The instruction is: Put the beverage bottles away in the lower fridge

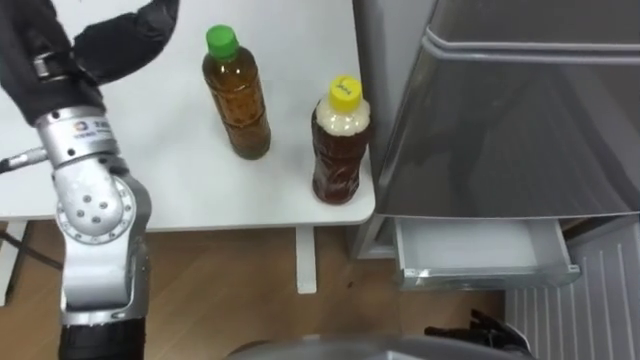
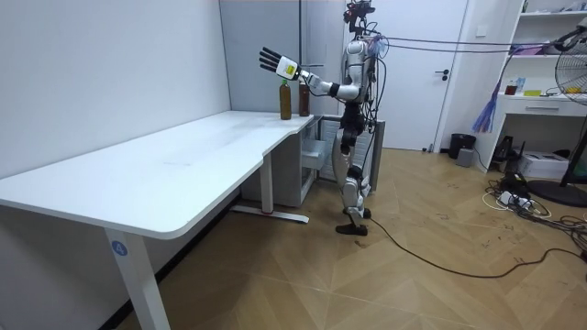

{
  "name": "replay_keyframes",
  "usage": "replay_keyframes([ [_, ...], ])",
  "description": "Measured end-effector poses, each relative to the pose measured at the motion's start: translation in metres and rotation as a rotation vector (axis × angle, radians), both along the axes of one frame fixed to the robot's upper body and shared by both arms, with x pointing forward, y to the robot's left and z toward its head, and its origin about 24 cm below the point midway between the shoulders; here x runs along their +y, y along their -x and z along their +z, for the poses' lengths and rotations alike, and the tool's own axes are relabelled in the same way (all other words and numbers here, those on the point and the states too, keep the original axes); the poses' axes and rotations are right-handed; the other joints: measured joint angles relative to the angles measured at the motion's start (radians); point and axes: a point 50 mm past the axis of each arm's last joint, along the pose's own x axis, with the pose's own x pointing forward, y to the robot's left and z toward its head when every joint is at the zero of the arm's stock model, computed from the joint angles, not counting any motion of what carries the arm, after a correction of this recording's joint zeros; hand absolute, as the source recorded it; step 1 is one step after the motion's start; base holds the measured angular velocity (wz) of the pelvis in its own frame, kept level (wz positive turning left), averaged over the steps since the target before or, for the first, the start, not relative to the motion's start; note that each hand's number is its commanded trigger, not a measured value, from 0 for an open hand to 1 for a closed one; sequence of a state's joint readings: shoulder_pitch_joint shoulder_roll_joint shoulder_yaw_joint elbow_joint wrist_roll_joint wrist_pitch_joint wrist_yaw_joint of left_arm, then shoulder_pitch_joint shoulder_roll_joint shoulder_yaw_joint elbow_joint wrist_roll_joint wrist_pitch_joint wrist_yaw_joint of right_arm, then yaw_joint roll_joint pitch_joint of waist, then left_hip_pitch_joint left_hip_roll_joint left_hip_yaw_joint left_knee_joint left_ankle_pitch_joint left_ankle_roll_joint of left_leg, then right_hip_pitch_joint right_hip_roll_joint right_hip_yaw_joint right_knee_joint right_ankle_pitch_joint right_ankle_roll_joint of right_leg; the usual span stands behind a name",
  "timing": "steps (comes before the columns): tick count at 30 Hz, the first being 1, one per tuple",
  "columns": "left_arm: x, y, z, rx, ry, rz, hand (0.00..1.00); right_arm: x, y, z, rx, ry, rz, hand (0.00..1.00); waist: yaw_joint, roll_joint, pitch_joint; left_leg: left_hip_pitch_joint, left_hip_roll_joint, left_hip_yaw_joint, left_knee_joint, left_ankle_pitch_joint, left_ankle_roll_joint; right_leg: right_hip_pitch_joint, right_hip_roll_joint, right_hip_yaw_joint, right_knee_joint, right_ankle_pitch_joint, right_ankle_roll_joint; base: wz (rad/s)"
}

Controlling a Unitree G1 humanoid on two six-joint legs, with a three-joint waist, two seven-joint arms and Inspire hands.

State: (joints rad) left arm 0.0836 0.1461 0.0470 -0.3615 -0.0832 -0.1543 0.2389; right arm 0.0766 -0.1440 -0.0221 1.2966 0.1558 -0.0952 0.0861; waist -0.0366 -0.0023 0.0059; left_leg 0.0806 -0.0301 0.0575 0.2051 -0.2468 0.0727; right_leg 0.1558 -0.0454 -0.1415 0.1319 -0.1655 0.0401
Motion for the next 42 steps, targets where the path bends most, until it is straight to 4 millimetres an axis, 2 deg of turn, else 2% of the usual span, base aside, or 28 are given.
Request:
replay_keyframes([
  [8, -0.031, -0.006, -0.007, 0.074, 0.071, -0.334, 0.0, 0.001, -0.008, 0.0, 0.006, -0.01, 0.046, 0.0, -0.025, -0.001, 0.0013, 0.003, 0.001, 0.022, 0.0, 0.0, 0.0, -0.007, -0.001, 0.017, 0.0, 0.0, 0.0, -0.07],
  [12, -0.038, -0.005, -0.004, 0.07, 0.094, -0.429, 0.0, 0.001, -0.011, 0.001, 0.004, -0.013, 0.051, 0.0, -0.033, 0.003, 0.0011, -0.012, 0.001, 0.031, 0.002, 0.0, 0.0, -0.019, 0.0, 0.026, 0.002, 0.0, 0.0, -0.11],
  [15, -0.046, -0.001, 0.004, 0.051, 0.098, -0.529, 0.0, -0.001, -0.014, 0.001, 0.003, -0.016, 0.054, 0.0, -0.048, 0.009, -0.0022, -0.023, 0.002, 0.032, 0.002, 0.001, 0.001, -0.029, 0.0, 0.026, 0.004, 0.0, 0.0, 0.0],
  [17, -0.05, 0.0, 0.006, 0.047, 0.126, -0.627, 0.0, -0.002, -0.014, 0.002, 0.011, -0.014, 0.053, 0.0, -0.054, 0.019, -0.0089, -0.017, 0.003, 0.033, 0.0, 0.001, 0.001, -0.026, 0.001, 0.031, 0.004, 0.0, 0.0, 0.0],
  [19, -0.052, -0.001, 0.007, 0.048, 0.133, -0.684, 0.0, -0.003, -0.016, 0.002, 0.01, -0.01, 0.058, 0.0, -0.062, 0.024, -0.0103, -0.015, 0.003, 0.032, 0.001, 0.002, 0.001, -0.026, 0.001, 0.034, 0.003, 0.0, 0.0, 0.0],
  [22, -0.054, -0.002, 0.01, 0.049, 0.136, -0.748, 0.0, -0.004, -0.017, 0.002, 0.015, -0.01, 0.058, 0.0, -0.066, 0.022, -0.0054, -0.015, 0.002, 0.034, 0.002, 0.003, 0.001, -0.028, 0.001, 0.039, 0.003, 0.0, 0.0, -0.02],
  [24, -0.055, -0.001, 0.01, 0.047, 0.151, -0.785, 0.0, -0.004, -0.018, 0.002, 0.012, -0.01, 0.06, 0.0, -0.066, 0.025, -0.0033, -0.015, 0.003, 0.04, 0.002, 0.003, 0.001, -0.031, 0.001, 0.059, 0.002, 0.0, 0.0, -0.07],
  [26, -0.057, -0.001, 0.011, 0.047, 0.139, -0.816, 0.0, -0.004, -0.02, 0.003, 0.009, -0.012, 0.06, 0.0, -0.067, 0.023, 0.0056, -0.016, 0.002, 0.042, 0.002, 0.003, 0.001, -0.032, 0.001, 0.06, 0.003, 0.0, 0.0, -0.04],
  [30, -0.059, -0.001, 0.009, 0.061, 0.125, -0.856, 0.0, -0.003, -0.022, 0.003, 0.004, -0.02, 0.066, 0.0, -0.067, 0.021, 0.0077, -0.017, 0.004, 0.044, -0.001, 0.003, 0.001, -0.035, 0.002, 0.06, 0.003, 0.0, 0.0, -0.02],
  [42, -0.063, 0.003, 0.009, 0.06, 0.073, -0.965, 0.0, -0.003, -0.024, 0.003, 0.013, -0.038, 0.081, 0.0, -0.065, 0.018, 0.0072, -0.017, 0.004, 0.044, 0.0, 0.003, 0.0, -0.036, 0.001, 0.05, 0.003, 0.0, 0.0, 0.0],
])
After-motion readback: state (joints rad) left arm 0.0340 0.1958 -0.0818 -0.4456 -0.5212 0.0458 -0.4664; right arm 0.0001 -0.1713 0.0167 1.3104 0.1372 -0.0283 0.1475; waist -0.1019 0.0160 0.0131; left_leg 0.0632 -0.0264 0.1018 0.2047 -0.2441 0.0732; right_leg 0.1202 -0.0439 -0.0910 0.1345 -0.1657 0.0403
